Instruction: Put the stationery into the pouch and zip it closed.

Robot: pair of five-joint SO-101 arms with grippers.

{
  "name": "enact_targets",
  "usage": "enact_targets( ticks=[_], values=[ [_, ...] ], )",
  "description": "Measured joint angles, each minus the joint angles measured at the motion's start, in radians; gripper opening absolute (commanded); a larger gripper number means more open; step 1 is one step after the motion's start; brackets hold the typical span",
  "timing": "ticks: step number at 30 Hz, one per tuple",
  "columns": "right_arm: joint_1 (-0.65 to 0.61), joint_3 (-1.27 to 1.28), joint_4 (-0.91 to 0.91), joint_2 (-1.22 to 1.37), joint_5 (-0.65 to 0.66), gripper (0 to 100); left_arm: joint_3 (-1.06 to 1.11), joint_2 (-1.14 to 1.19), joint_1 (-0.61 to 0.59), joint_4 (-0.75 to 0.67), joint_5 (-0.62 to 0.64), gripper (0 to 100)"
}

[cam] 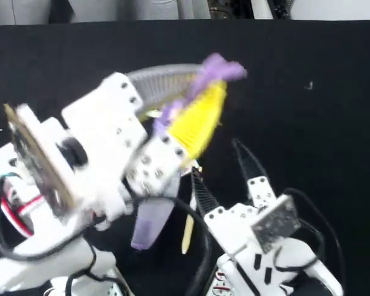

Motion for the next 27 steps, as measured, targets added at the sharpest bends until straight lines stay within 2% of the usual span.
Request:
enact_targets(
  ticks=[2,9,15,18,22,27],
  values=[
    [0.0,-0.034,0.021,0.0,-0.008,41.0,0.031,-0.002,0.057,-0.025,0.0,3],
    [0.0,-0.17,0.176,-0.002,-0.014,41.7,0.173,0.008,0.086,-0.15,0.0,3],
    [0.005,-0.196,0.216,-0.002,-0.014,41.7,0.126,0.157,0.087,-0.192,0.0,3],
    [0.092,-0.17,0.216,-0.002,-0.014,41.7,0.037,0.238,0.087,-0.196,0.0,3],
    [0.236,-0.11,0.201,-0.002,-0.014,41.7,0.02,0.25,0.087,-0.232,0.0,3],
    [0.345,-0.061,0.173,-0.002,-0.015,41.7,0.02,0.23,0.087,-0.33,-0.089,3]
  ],
)
